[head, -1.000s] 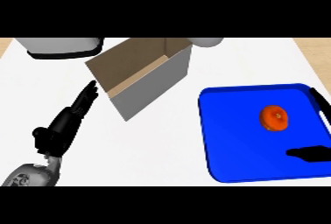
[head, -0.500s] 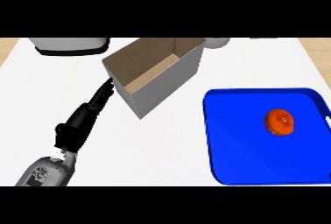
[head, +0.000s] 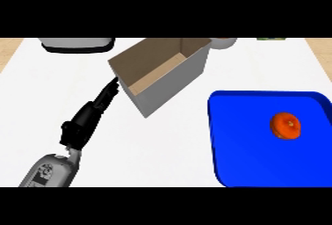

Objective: Pick the squash from the tray and place it in the cardboard box

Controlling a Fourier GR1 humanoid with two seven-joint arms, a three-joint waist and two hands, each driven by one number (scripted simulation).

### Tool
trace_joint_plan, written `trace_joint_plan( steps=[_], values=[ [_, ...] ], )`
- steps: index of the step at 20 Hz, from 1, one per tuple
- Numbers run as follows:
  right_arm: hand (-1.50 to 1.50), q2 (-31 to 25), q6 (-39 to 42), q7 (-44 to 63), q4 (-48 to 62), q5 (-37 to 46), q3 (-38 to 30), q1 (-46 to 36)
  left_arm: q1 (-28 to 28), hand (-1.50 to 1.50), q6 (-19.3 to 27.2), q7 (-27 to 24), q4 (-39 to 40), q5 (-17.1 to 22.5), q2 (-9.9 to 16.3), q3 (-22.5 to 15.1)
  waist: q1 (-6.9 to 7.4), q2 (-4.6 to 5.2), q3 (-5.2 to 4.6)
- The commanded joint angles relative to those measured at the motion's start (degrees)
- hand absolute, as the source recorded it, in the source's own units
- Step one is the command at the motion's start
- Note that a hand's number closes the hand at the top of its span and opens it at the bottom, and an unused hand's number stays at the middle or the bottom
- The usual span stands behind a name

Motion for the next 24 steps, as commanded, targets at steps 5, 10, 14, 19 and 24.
trace_joint_plan(
  steps=[5,10,14,19,24],
  values=[
    [-1.5,8.44,3.83,6.26,4.02,3.9,1.16,-8.82,1.99,0.0,-3.31,-1.6,0.07,-2.49,-2.08,2.34,0.5,0.03,0.04],
    [-1.5,12.84,5.0,3.52,11.21,11.35,4.39,-10.81,-3.57,0.0,-4.25,0.99,2.92,-3.58,-4.35,4.24,0.36,0.11,0.05],
    [-1.5,17.38,3.66,-0.35,16.26,17.62,6.96,-10.64,-3.59,0.0,-3.83,-1.73,6.76,-5.51,-6.33,5.06,0.24,0.14,0.06],
    [-1.5,20.44,4.27,-3.24,18.19,20.94,4.54,-11.41,-1.77,0.0,-3.95,-1.11,5.57,-7.81,-8.26,5.71,0.17,0.07,0.06],
    [-1.5,21.28,4.94,-7.84,18.9,25.61,2.19,-9.7,1.34,0.0,-5.63,2.31,-2.3,-8.86,-7.96,6.71,0.22,0.0,0.06]
  ],
)
